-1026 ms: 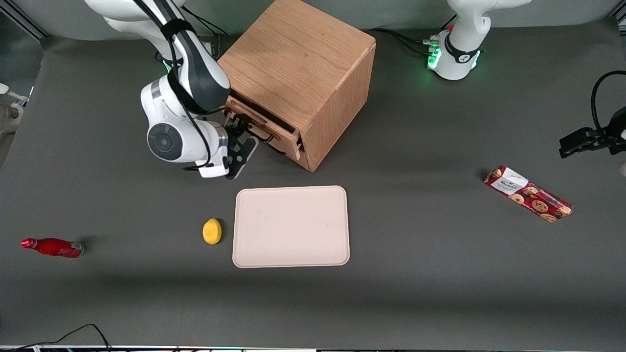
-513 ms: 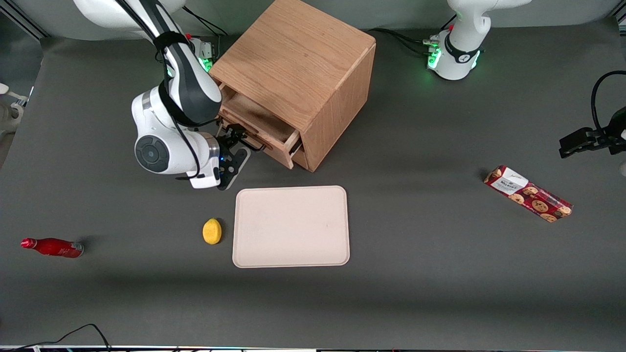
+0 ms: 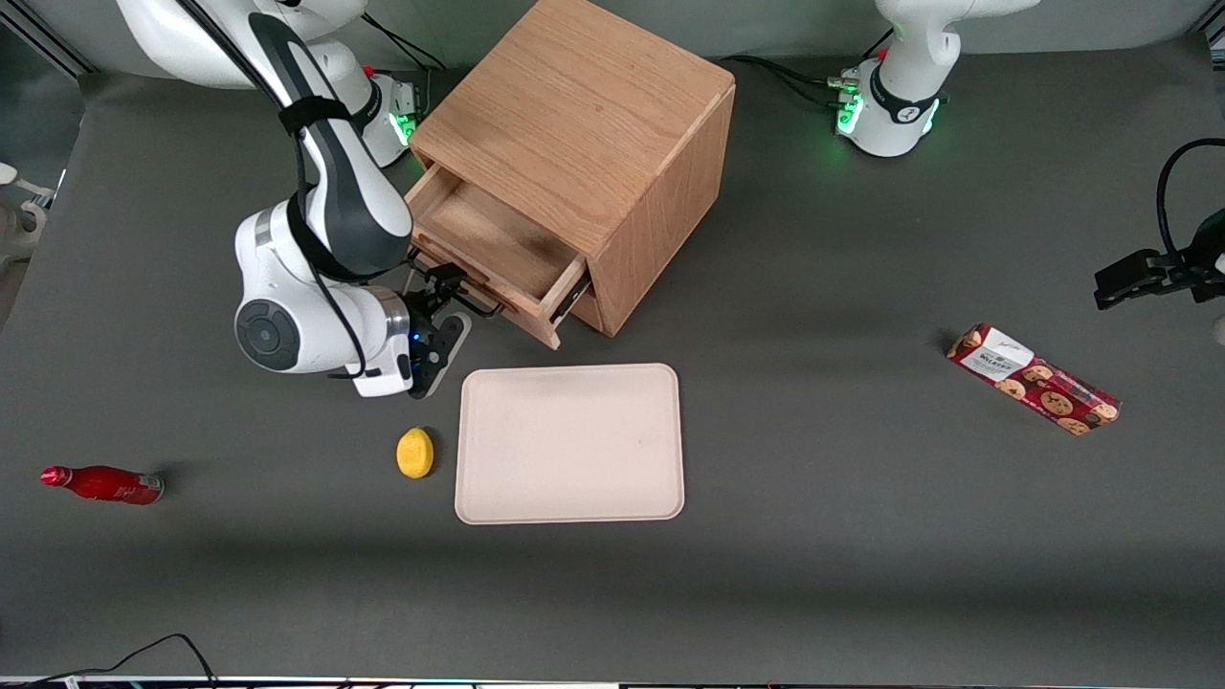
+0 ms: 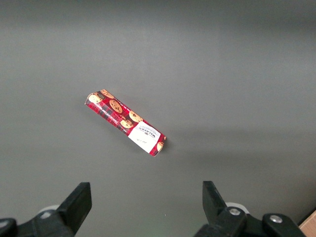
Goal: Open upper drawer
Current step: 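Pull the upper drawer outward by its handle with the right gripper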
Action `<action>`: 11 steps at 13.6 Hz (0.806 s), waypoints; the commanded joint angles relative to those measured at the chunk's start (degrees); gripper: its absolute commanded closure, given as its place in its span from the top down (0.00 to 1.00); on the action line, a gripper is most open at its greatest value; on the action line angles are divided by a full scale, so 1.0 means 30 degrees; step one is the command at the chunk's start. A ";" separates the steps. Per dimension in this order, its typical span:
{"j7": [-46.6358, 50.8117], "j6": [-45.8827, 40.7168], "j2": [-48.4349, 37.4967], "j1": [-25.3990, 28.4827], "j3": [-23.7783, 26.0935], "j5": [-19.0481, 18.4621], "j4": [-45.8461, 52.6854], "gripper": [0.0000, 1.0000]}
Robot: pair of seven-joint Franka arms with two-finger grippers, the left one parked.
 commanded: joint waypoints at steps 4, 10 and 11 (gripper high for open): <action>-0.1118 0.0020 0.1164 -0.0982 0.0245 0.0161 0.1521 1.00; -0.1559 0.0020 0.1663 -0.1628 0.0216 -0.0542 0.2548 1.00; -0.1588 0.0049 0.1750 -0.1773 0.0216 -0.0542 0.2636 1.00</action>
